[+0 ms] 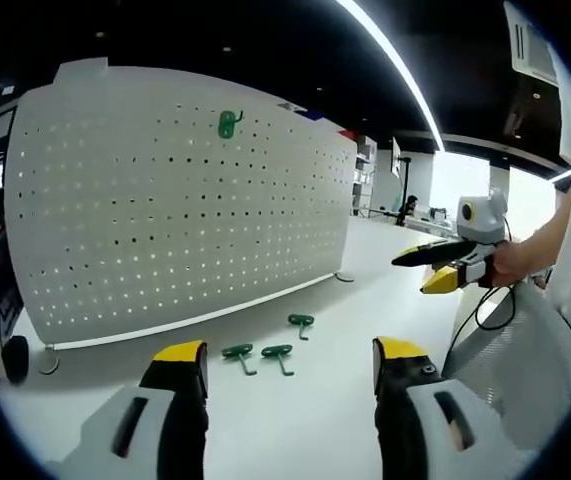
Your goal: Insert the hook assembly into the mounting plate slot until the hook locks in place.
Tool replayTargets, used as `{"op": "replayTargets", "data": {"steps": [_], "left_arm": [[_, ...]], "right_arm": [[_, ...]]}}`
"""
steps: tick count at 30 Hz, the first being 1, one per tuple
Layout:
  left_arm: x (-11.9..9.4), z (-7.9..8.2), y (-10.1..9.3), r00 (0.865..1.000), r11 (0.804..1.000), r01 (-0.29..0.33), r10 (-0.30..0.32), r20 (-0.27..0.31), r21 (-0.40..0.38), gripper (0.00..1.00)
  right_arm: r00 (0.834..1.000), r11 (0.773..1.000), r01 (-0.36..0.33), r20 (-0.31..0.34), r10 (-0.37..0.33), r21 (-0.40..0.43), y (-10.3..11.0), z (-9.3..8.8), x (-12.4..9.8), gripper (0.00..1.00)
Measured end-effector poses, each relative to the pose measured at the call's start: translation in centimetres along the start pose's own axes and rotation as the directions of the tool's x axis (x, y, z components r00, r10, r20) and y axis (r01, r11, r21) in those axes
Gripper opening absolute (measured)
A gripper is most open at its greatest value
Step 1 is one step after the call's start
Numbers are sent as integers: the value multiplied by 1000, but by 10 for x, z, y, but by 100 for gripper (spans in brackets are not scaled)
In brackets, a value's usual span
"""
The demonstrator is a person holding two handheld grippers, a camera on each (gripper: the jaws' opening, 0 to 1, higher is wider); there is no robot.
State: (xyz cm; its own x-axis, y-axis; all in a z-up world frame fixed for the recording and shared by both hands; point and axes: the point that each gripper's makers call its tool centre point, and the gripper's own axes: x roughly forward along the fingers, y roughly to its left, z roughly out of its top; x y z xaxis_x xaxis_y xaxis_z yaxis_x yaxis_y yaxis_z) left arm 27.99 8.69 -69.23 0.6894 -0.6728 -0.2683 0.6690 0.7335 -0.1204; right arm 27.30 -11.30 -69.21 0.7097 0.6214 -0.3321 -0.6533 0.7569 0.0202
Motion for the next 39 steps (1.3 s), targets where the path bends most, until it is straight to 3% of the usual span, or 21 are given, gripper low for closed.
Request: {"op": "replayTargets", "data": {"steps": [22,39], "left_arm": [[4,0,4,999,999,20,-19,-34,26,68],[19,-19,11,986,994,74,-60,-155,84,68]], "right_arm": [[1000,1000,-6,-11,6,3,2,-3,2,63],[1000,1000,-9,-17,8,-21,4,-4,3,63]]}}
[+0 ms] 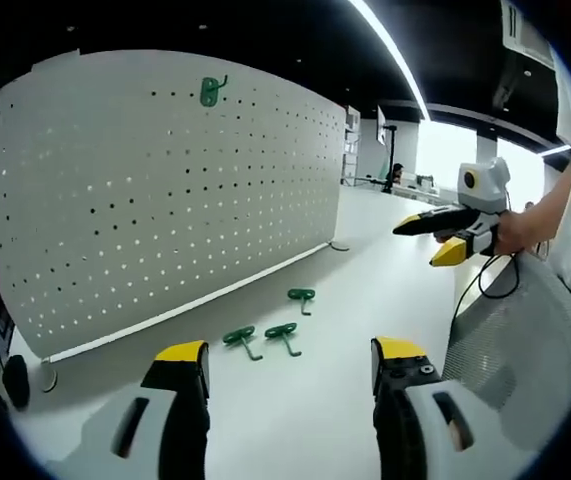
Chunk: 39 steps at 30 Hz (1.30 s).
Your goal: Insert the hook assembly into the mounting plate slot until the hook locks in place.
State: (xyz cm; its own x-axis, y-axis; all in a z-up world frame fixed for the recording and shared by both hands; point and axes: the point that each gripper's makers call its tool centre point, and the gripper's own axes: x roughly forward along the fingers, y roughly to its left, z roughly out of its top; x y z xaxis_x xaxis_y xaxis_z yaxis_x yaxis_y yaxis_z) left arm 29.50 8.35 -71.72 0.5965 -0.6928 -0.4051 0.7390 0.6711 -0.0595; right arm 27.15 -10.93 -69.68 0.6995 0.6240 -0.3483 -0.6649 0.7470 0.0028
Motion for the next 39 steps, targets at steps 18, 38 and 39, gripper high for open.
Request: {"op": "replayTargets", "data": {"steps": [18,38,39], "left_arm": [[20,-13,18,986,990,99,-83,-144,102,67],[39,-31,25,937,943,234,-155,-312,235,65],[40,-32,25,935,940,241,-158,-319,241,65]], "right_arm": [[1000,1000,12,-28,-11,8,-3,-7,0,62],[998,1000,10,-61,-10,-2,-2,-12,2,61],[998,1000,11,-60,-11,0,-3,-13,2,61]]}}
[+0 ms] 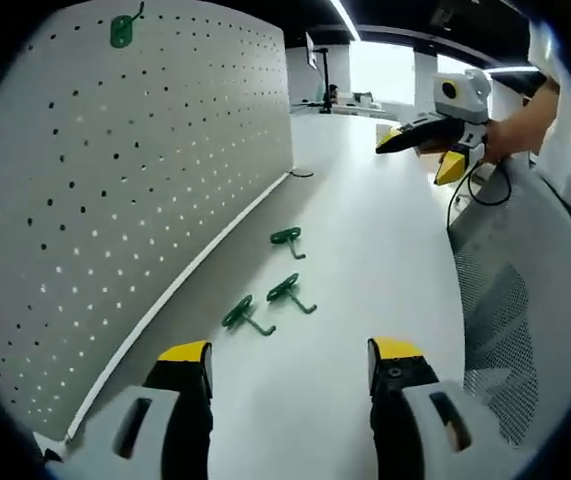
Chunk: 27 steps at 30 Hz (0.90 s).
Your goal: Insert the hook assembly into the mounting plate slot until the hook locks in place.
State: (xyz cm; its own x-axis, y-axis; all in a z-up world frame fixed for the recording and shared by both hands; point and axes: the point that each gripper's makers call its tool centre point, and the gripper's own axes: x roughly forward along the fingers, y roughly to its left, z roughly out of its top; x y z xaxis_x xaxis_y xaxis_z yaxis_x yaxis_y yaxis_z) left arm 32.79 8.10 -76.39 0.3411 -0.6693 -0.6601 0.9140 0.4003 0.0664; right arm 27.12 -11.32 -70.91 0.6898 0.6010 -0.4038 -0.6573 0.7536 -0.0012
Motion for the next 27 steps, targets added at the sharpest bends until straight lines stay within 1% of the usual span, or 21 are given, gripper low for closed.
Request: {"op": "replayTargets", "data": {"steps": [3,6,10,13,16,21,25,26,27], "left_arm": [[2,0,2,1000,1000,13,-13,-18,24,65],[5,-1,5,999,999,29,-28,-28,29,64],[10,-6,7,996,996,61,-57,-69,68,64],[15,-8,10,993,993,80,-73,-89,86,64],[20,-10,12,989,986,101,-85,-123,135,64],[27,-10,14,983,974,130,-102,-153,186,64],[32,-11,18,975,963,157,-116,-191,218,64],[33,-15,21,969,959,162,-111,-219,232,64],[34,-16,23,967,957,165,-110,-230,239,64]], "right_arm": [[1000,1000,0,-1,0,1,0,0,0,61],[1000,1000,-6,-9,6,-5,1,-2,1,61],[1000,1000,-10,-10,10,-6,1,-2,2,61],[1000,1000,-10,-13,10,-10,2,-3,1,61],[1000,1000,-7,-13,7,-8,1,-3,1,61],[1000,1000,-5,-16,4,-7,0,-4,1,61],[1000,1000,-7,-20,7,-8,1,-5,1,61],[1000,1000,-6,-18,6,-7,0,-4,1,61],[1000,1000,-4,-18,4,-7,0,-4,1,61]]}}
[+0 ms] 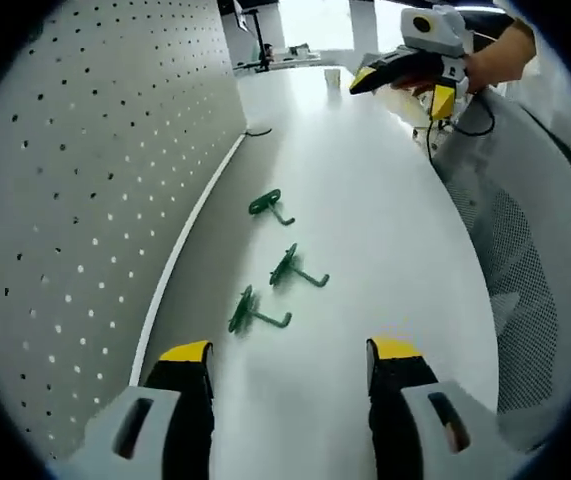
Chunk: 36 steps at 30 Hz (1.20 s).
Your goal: Insert the hook assembly into the mounting plate slot until the hook locks in place.
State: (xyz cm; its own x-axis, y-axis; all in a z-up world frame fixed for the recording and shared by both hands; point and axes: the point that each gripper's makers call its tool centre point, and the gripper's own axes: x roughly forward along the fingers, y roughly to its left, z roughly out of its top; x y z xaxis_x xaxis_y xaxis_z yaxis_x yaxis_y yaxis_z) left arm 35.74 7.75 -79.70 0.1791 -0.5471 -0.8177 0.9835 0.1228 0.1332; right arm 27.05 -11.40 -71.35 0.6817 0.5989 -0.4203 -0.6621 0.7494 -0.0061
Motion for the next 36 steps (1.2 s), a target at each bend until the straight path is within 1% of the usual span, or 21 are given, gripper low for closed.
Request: {"op": "replayTargets", "data": {"steps": [2,4,7,13,16,19,21,22,25,26,28,29,33,36], "left_arm": [[2,1,2,1000,1000,14,-14,-5,4,63],[3,3,4,1000,1000,20,-20,-9,15,63],[6,0,10,999,998,33,-31,-38,46,62],[11,5,18,997,995,54,-50,-56,79,61],[16,5,19,995,992,72,-65,-72,100,61],[20,3,17,991,984,104,-89,-104,144,60],[24,3,16,988,982,119,-102,-120,143,61],[25,2,14,984,976,140,-118,-136,167,61],[29,-1,16,978,968,154,-120,-170,200,60],[30,0,16,978,967,156,-122,-171,202,60],[32,0,14,973,962,179,-141,-183,207,60],[33,-1,13,969,956,193,-151,-193,222,60],[38,-3,13,960,948,222,-172,-220,228,60],[42,-3,13,958,946,233,-184,-221,225,60]], "right_arm": [[1000,1000,-3,14,3,17,1,2,0,61],[1000,1000,2,7,-2,11,-1,1,0,61],[1000,1000,4,6,-5,20,-2,1,0,61],[1000,1000,0,4,0,18,0,0,1,61],[1000,1000,0,2,0,20,-1,0,1,61],[1000,1000,-1,2,1,19,-1,-1,1,61],[1000,1000,-1,0,1,20,-1,-1,2,61],[1000,1000,0,-1,0,20,-1,-1,1,60],[1000,1000,0,-2,0,21,-1,-2,1,60],[1000,1000,1,-2,-1,21,-1,-2,1,60],[1000,1000,2,-1,-2,22,-1,-1,1,60],[1000,1000,5,-2,-5,22,-2,-1,1,60],[1000,1000,8,1,-9,18,-2,0,0,59],[1000,1000,9,2,-9,20,-2,-1,0,59]]}}
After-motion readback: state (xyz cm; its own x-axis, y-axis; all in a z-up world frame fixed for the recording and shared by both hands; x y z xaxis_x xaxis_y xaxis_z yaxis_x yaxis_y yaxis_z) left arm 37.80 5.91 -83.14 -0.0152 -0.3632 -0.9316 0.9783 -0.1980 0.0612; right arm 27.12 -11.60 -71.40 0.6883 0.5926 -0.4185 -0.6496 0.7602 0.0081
